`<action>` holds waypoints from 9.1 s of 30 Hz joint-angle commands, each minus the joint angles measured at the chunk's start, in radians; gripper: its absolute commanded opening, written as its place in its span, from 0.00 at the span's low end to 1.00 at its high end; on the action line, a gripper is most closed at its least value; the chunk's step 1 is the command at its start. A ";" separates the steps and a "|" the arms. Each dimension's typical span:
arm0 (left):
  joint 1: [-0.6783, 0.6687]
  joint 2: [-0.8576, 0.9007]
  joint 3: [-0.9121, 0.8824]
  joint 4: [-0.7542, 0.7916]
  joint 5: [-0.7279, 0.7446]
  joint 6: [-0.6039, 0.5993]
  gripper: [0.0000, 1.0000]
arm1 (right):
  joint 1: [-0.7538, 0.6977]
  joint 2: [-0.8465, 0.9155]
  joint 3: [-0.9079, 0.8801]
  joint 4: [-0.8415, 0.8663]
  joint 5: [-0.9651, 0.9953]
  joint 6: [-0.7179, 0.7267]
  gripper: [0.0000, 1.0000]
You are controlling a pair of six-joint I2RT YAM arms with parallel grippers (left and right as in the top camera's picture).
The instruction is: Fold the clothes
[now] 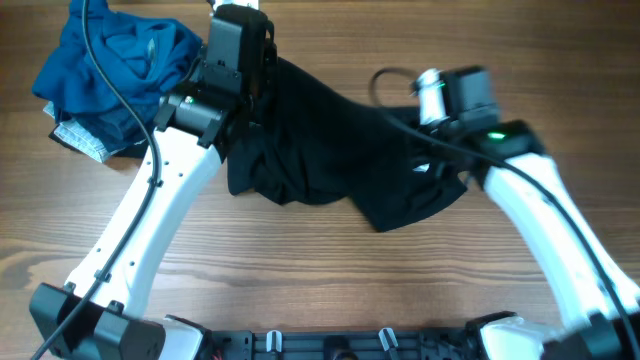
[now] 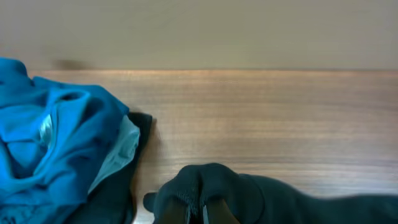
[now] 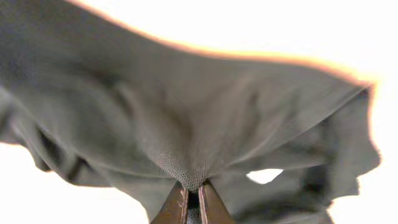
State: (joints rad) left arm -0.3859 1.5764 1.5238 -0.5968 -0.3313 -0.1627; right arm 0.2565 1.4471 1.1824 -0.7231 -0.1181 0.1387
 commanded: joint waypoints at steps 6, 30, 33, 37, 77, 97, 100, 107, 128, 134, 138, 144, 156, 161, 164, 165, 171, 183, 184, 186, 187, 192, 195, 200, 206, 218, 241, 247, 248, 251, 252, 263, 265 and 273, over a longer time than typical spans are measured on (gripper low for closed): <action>0.005 -0.323 0.010 0.032 -0.018 -0.002 0.04 | -0.341 -0.230 0.360 -0.190 0.003 0.025 0.04; -0.248 -0.513 0.010 0.022 -0.185 -0.002 0.04 | -0.429 -0.047 1.082 -0.833 0.137 -0.016 0.04; -0.212 -0.360 0.010 0.058 -0.212 -0.002 0.04 | -0.429 0.103 1.082 -0.821 0.137 -0.016 0.04; -0.153 -0.085 0.010 0.172 -0.212 -0.003 0.04 | -0.428 0.359 1.082 -0.735 0.116 -0.016 0.04; 0.053 0.544 0.010 0.471 0.186 0.158 0.91 | -0.436 0.747 1.089 -0.409 -0.121 -0.001 1.00; 0.045 0.038 0.030 -0.571 0.365 -0.214 0.78 | -0.433 -0.009 0.785 -0.884 0.050 0.195 0.98; 0.020 0.037 -0.049 -0.599 0.369 -0.268 0.79 | -0.433 -0.096 0.520 -0.835 0.064 0.232 0.97; -0.072 0.038 -0.389 -0.416 0.463 -0.374 0.75 | -0.433 -0.225 0.002 -0.544 0.066 0.288 0.96; -0.208 0.041 -0.785 0.126 0.463 -0.338 0.64 | -0.433 -0.225 -0.208 -0.333 0.067 0.275 0.90; -0.207 0.041 -0.784 0.127 0.394 -0.340 0.04 | -0.433 -0.225 -0.208 -0.334 0.066 0.263 0.90; -0.147 -0.032 -0.661 -0.074 0.378 -0.352 0.04 | -0.433 -0.225 -0.208 -0.352 0.066 0.283 0.79; 0.017 -0.224 -0.581 -0.171 0.360 -0.373 0.04 | -0.433 -0.225 -0.232 -0.389 0.067 0.281 0.69; 0.090 -0.219 -0.581 -0.100 0.337 -0.369 0.04 | -0.433 -0.214 -0.496 -0.241 -0.056 0.381 0.60; 0.090 -0.219 -0.581 -0.094 0.336 -0.369 0.04 | -0.433 -0.209 -0.522 -0.144 0.008 0.369 0.53; 0.090 -0.219 -0.581 -0.092 0.336 -0.369 0.04 | -0.433 -0.207 -0.522 -0.123 0.018 0.358 0.49; 0.090 -0.219 -0.581 -0.091 0.336 -0.369 0.04 | -0.433 -0.202 -0.522 -0.117 0.018 0.358 0.49; 0.090 -0.186 -0.581 -0.080 0.330 -0.369 0.04 | -0.433 -0.079 -0.522 -0.079 0.014 0.359 0.49; 0.090 -0.180 -0.581 -0.079 0.329 -0.369 0.04 | -0.433 0.079 -0.521 -0.007 -0.019 0.357 0.44; 0.090 -0.179 -0.581 -0.079 0.329 -0.369 0.04 | -0.433 0.085 -0.521 -0.002 -0.030 0.346 0.42; 0.090 -0.179 -0.581 -0.077 0.322 -0.369 0.04 | -0.433 0.087 -0.519 0.002 -0.036 0.333 0.33; 0.090 -0.179 -0.581 -0.076 0.319 -0.369 0.04 | -0.433 0.087 -0.513 0.000 -0.036 0.333 0.22; 0.090 -0.180 -0.581 -0.076 0.290 -0.343 0.04 | -0.433 0.064 -0.419 -0.106 -0.035 0.333 0.04; 0.100 -0.208 -0.568 -0.090 0.284 -0.338 0.04 | -0.433 -0.013 -0.326 -0.224 -0.035 0.332 0.05; 0.140 -0.331 -0.505 -0.152 0.243 -0.285 0.04 | -0.459 -0.208 -0.211 -0.385 -0.031 0.295 0.04; 0.140 -0.597 -0.488 -0.150 0.233 -0.233 0.04 | -0.582 -0.377 -0.053 -0.590 -0.032 0.179 0.04; 0.139 -0.564 -0.488 -0.187 0.306 -0.233 0.04 | -0.581 -0.353 -0.016 -0.645 -0.039 0.156 0.04; 0.139 -0.018 -0.488 -0.092 0.311 -0.233 0.23 | -0.581 0.135 -0.242 -0.227 -0.082 0.179 0.17; 0.139 -0.019 -0.487 -0.055 0.311 -0.229 0.36 | -0.581 0.135 -0.237 -0.188 -0.086 0.177 0.22; 0.139 -0.021 -0.479 -0.050 0.312 -0.211 0.43 | -0.581 0.135 -0.223 -0.191 -0.093 0.174 0.25; 0.139 -0.036 -0.352 -0.120 0.317 -0.151 0.63 | -0.581 0.120 -0.129 -0.256 -0.093 0.148 0.36; 0.139 -0.036 -0.277 -0.145 0.327 -0.109 0.67 | -0.581 0.114 -0.077 -0.286 -0.102 0.115 0.57; 0.139 0.319 -0.126 0.130 0.429 0.083 0.80 | -0.497 0.114 0.041 -0.266 -0.152 -0.020 0.77; 0.139 0.368 -0.126 0.194 0.447 0.108 0.80 | -0.497 0.114 0.041 -0.267 -0.152 -0.020 0.77; 0.139 0.502 -0.126 0.355 0.447 0.134 0.80 | -0.497 0.114 0.040 -0.268 -0.152 -0.020 0.75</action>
State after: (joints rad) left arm -0.2539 2.0129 1.3914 -0.2451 0.1036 -0.0525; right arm -0.2428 1.5692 1.2068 -0.9905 -0.2546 0.1326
